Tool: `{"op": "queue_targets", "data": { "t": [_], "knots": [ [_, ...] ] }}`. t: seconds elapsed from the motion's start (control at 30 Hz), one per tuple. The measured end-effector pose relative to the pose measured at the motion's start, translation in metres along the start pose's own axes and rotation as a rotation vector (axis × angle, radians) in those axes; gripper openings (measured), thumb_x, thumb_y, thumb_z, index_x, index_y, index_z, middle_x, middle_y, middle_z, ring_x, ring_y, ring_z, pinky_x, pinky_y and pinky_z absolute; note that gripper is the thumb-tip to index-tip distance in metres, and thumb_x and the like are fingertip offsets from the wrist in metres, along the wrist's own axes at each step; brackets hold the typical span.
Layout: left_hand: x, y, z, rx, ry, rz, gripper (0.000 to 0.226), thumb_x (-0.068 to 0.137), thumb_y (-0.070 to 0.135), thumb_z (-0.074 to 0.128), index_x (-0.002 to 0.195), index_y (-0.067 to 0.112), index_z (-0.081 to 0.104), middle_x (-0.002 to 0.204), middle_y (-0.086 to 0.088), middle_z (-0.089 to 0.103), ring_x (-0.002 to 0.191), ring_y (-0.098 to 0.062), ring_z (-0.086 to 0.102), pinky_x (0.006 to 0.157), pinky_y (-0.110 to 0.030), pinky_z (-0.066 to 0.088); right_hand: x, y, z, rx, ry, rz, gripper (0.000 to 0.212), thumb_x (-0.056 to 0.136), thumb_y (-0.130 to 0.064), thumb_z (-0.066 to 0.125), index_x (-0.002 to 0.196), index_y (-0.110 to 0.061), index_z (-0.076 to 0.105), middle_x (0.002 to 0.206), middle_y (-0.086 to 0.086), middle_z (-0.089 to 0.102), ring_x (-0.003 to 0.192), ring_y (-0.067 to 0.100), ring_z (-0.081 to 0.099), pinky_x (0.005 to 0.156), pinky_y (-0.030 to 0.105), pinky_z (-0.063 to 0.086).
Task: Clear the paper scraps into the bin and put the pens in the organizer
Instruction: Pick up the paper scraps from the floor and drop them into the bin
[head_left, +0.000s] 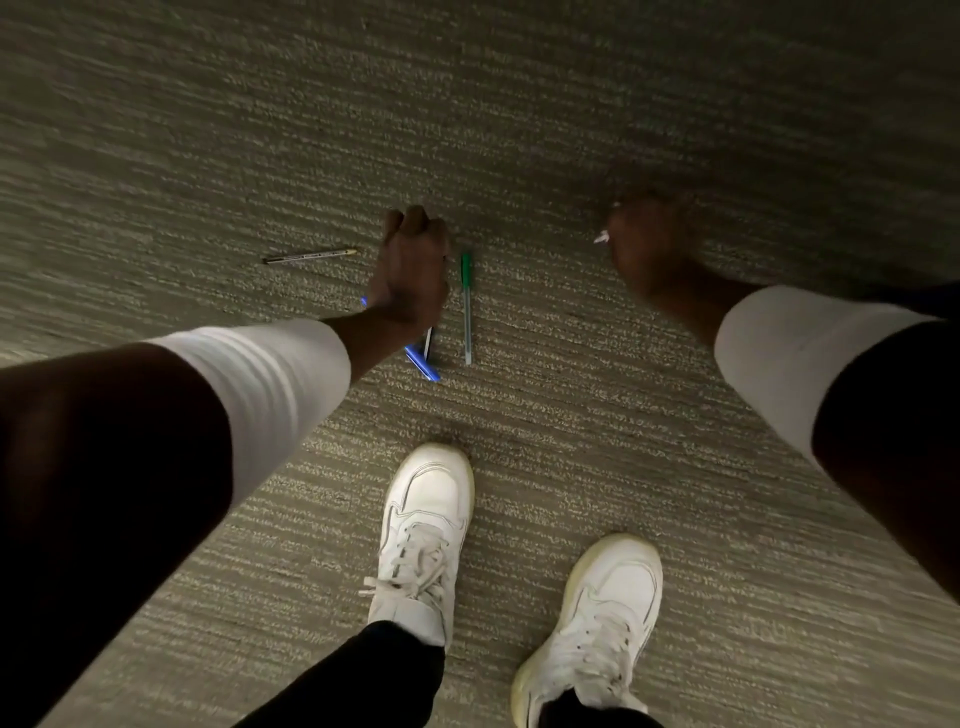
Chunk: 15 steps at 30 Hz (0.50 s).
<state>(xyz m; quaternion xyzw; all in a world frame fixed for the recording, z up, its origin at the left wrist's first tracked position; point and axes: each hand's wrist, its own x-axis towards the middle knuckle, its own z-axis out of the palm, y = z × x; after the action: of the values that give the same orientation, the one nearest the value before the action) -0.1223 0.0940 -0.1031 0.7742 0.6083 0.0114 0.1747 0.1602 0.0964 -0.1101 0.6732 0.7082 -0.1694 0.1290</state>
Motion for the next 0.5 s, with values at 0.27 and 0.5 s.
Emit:
{"op": "queue_targets", "data": {
  "t": [0.27,0.5],
  "knots": [
    [-0.049,0.034,-0.036,-0.096,-0.046,0.068,0.027,0.075,-0.02,0.062,0.089,0.001,0.071,0.096,-0.023,0.07,0.09,-0.044,0.064,0.076,-0.043,0.052,-0.09,-0.011,-0.001,0.319,0.14,0.086,0.019,0.095,-0.002,0.068,0.102,-0.008,0.084,0.103,0.022,0.077,0.089,0.038,0.075,0.078,0.036,0.059],
    [-0.088,0.097,-0.08,-0.305,-0.187,-0.061,0.01,0.088,0.01,0.071,0.092,0.019,0.074,0.093,-0.006,0.081,0.088,-0.031,0.077,0.079,-0.042,0.061,-0.188,-0.016,-0.05,0.555,0.263,0.201,0.02,0.082,0.0,0.079,0.094,-0.016,0.086,0.092,0.014,0.079,0.078,0.029,0.076,0.072,0.022,0.05]
  ]
}}
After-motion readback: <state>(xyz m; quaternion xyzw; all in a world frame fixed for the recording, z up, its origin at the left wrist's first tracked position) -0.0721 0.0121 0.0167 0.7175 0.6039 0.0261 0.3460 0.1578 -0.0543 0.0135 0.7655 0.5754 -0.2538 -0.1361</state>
